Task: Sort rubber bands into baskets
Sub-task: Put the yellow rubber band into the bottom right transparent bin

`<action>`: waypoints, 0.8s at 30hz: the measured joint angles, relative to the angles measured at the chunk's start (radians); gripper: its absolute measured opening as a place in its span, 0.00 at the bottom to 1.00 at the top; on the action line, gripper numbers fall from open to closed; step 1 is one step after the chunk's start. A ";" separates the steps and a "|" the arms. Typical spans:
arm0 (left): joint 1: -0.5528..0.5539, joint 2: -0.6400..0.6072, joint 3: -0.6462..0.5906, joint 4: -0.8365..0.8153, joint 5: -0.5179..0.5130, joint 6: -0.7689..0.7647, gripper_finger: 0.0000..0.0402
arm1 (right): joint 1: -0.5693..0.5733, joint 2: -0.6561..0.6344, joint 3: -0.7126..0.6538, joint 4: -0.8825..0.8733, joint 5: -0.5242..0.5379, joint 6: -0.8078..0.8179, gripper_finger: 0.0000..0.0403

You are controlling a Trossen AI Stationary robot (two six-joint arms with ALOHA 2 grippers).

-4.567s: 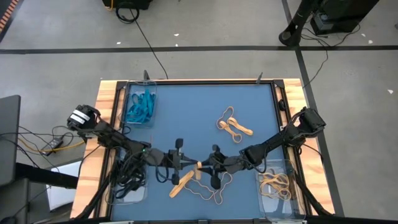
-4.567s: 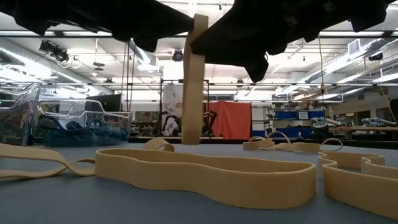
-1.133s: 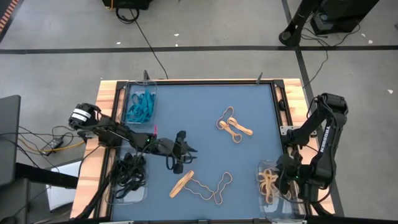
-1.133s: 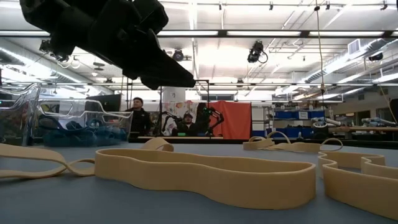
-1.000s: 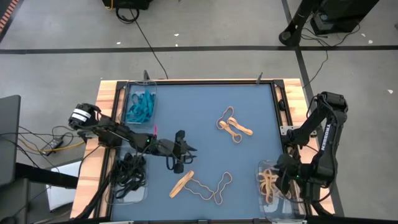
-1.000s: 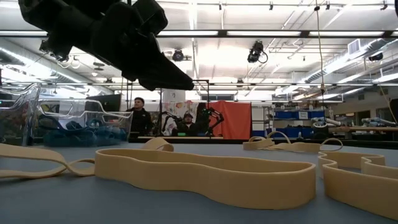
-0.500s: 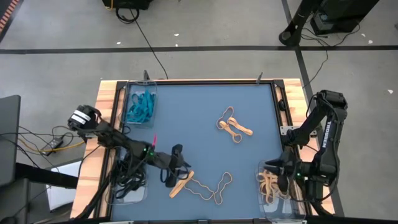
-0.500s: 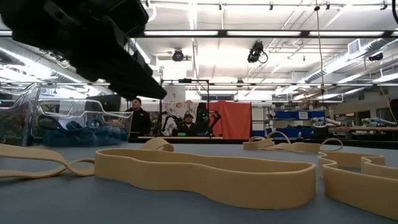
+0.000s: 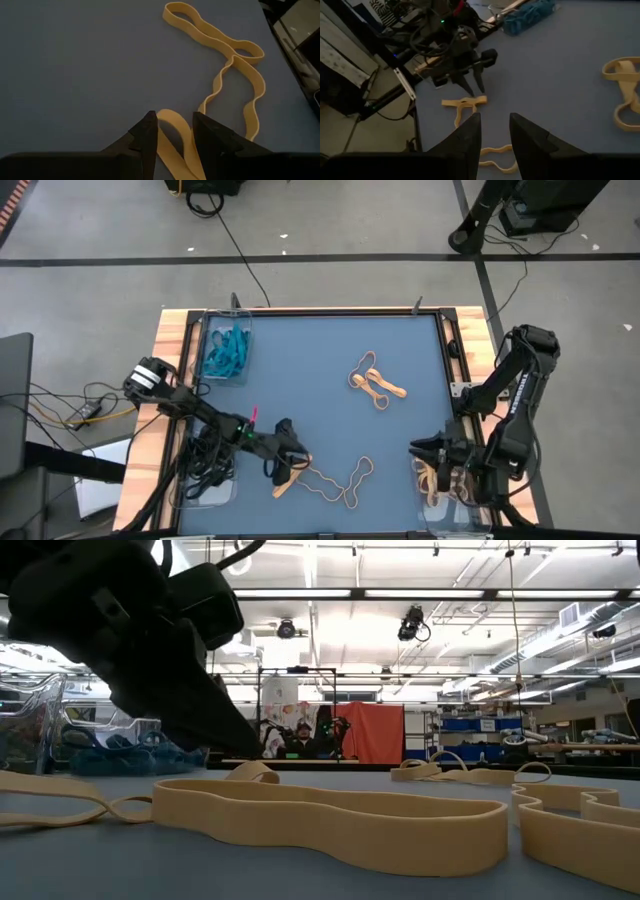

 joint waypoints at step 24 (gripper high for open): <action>0.114 0.065 0.000 0.046 0.234 -0.063 0.30 | -0.148 -0.027 0.000 0.377 -0.089 -0.507 0.28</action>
